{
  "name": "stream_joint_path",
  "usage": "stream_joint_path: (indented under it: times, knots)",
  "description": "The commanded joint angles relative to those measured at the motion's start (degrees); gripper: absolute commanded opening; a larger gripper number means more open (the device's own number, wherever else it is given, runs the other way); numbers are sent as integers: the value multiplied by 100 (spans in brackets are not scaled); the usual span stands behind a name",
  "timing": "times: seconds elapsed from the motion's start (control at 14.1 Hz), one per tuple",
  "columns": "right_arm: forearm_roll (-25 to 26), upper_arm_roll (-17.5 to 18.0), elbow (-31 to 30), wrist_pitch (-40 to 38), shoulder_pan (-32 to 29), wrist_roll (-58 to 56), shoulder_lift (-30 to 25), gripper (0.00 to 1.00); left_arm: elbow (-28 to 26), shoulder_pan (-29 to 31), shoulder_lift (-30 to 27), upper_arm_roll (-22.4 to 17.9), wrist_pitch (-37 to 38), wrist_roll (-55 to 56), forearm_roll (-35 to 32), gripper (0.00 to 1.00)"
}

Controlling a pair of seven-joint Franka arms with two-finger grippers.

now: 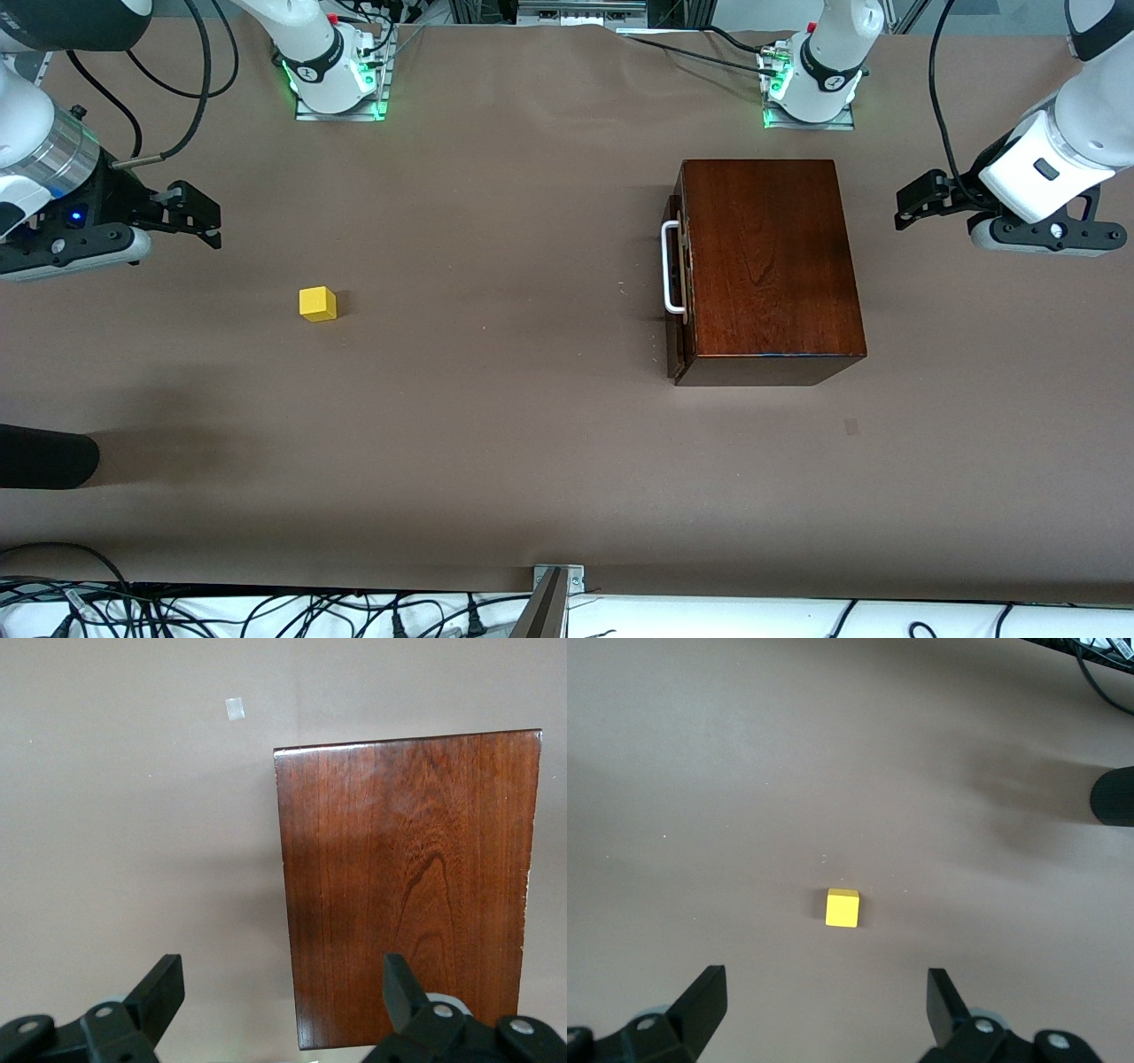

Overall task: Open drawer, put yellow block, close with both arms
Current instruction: 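Move the left gripper toward the white drawer handle of the box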

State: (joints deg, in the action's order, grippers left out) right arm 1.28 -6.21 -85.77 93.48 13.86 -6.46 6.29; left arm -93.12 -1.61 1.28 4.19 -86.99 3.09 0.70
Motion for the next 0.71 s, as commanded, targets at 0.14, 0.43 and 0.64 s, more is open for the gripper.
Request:
stream_joint_path:
  times: [0.14,0.43,0.64]
  knots:
    - [39,-3,96,-111,-6,57,-40,100,197,-6,83,30,139,-10,-132,100]
    - [13,-3,96,-111,2,57,-40,100,197,-15,91,30,173,8,-141,100]
    - [21,23,96,-111,2,40,-40,100,206,-76,117,134,323,8,-115,100]
